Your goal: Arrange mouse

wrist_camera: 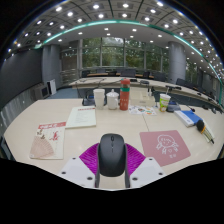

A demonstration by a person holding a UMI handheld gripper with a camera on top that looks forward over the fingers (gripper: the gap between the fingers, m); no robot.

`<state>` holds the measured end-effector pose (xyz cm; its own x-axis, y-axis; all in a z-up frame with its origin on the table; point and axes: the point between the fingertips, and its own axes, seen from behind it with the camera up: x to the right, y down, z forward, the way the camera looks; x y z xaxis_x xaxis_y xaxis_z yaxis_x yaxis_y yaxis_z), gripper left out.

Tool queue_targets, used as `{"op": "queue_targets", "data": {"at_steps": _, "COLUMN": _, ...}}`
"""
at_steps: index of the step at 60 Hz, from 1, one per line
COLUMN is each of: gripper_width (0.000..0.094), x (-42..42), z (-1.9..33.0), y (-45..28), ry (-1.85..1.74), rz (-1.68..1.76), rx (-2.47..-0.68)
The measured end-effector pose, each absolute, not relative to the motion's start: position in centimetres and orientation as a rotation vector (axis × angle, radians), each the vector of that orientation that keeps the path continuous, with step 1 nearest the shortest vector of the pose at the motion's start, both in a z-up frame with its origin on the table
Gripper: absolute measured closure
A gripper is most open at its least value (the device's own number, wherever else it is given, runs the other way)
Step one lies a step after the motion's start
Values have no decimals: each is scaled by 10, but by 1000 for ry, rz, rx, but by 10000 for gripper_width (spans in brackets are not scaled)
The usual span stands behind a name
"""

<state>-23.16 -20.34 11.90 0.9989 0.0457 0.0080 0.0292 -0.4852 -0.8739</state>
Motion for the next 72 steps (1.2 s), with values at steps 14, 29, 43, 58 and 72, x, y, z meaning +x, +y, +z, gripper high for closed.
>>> {"op": "queue_targets", "data": {"at_steps": 14, "gripper_width": 600, "x": -102, "z": 198, "y": -123, "ry": 23, "rz": 21, "rx": -1955}}
{"op": "queue_targets", "data": {"at_steps": 29, "gripper_width": 600, "x": 5, "z": 70, "y": -80, "ry": 3, "rz": -5, "rx": -2133}}
{"op": "queue_targets", "data": {"at_steps": 43, "gripper_width": 518, "x": 28, "z": -4, "y": -84, "ry": -9, "rz": 6, "rx": -2243}}
{"op": "queue_targets", "data": {"at_steps": 58, "gripper_width": 83, "x": 24, "z": 21, "y": -108, "ry": -12, "rz": -2, "rx": -2262}}
{"op": "queue_targets", "data": {"at_steps": 72, "gripper_width": 79, "x": 1, "z": 114, "y": -187, "ry": 26, "rz": -56, "rx": -2191}}
